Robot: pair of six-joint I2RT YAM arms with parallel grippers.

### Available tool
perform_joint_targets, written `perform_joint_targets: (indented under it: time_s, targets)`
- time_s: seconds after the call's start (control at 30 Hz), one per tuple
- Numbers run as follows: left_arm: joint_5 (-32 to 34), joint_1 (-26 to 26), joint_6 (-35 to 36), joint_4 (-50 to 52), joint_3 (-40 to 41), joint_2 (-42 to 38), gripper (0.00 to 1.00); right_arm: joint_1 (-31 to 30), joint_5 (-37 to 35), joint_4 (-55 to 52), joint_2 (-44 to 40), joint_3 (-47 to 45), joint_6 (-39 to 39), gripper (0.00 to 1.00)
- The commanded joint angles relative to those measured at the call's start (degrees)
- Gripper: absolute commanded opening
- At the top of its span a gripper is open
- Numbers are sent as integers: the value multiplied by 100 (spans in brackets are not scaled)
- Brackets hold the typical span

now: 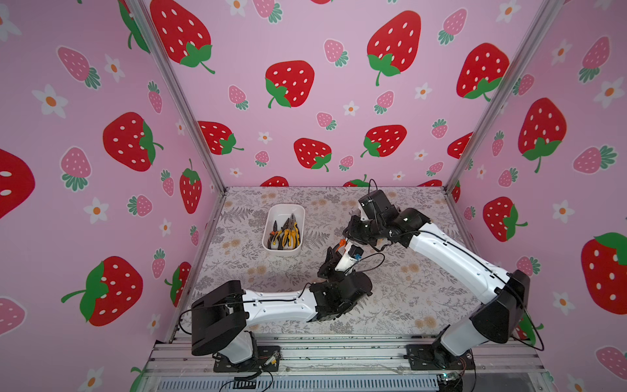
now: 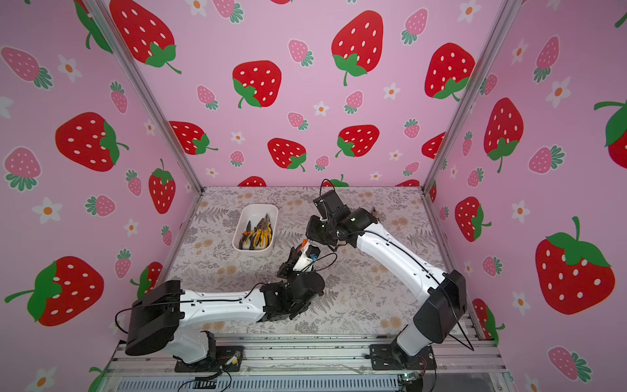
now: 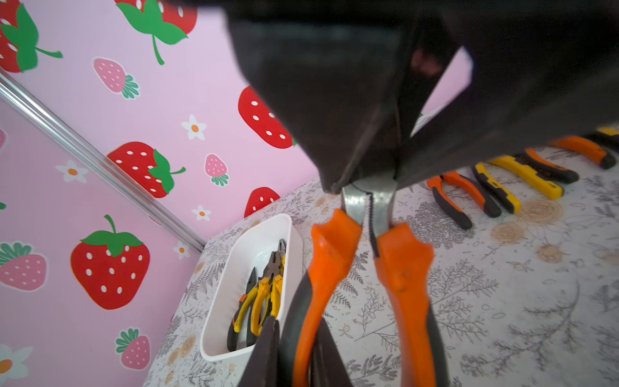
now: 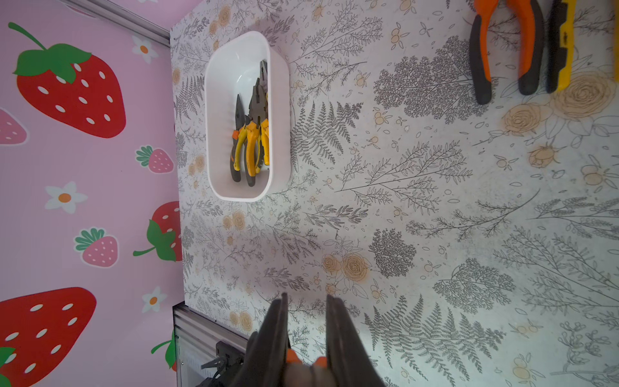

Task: Take the pliers out of the storage box
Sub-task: Place the pliers at the center of the board.

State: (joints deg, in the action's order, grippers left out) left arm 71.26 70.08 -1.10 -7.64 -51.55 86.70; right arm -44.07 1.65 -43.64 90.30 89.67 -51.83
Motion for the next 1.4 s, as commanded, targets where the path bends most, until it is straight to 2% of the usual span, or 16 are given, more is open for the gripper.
perform_joint_targets:
  time_s: [0.0,0.13,0.2,0.4,0.5,0.77,0.87,1.0,1.2,1.37]
  targets:
    - [-668,32,-932,997,-293,-583,29,-80,-631,-553,-118,273,769,0]
    - [-1012,47,-1732,1810,-190,-1103,55,-57,-1065,-787,-127,533,1062,0]
    - [-1138,62,-2096,2287,-160,-1391,59,-24,-1228,-862,-135,610,1182,0]
    - [-1530,170,-2815,3036,347,-2638,60,197,-1366,-872,-45,572,1482,0]
    - [-1703,159,-2881,3250,574,-3188,60,295,-1247,-785,126,503,1674,0]
    - [-1985,93,-3544,4637,392,-3861,60,613,-620,-442,973,664,2175,0]
    - [-1994,58,-3727,4911,472,-4102,62,783,-423,-461,1472,1084,2430,0]
    - [-2100,-47,-3883,5031,687,-4447,63,1002,-329,-841,2317,2200,2755,0]
    - [-2290,-59,-3916,4662,1041,-4653,63,1228,-383,-1377,3608,3732,3060,0]
    - [-2490,-106,-3751,4268,1211,-4451,63,1399,-331,-1479,4360,4470,3158,0]
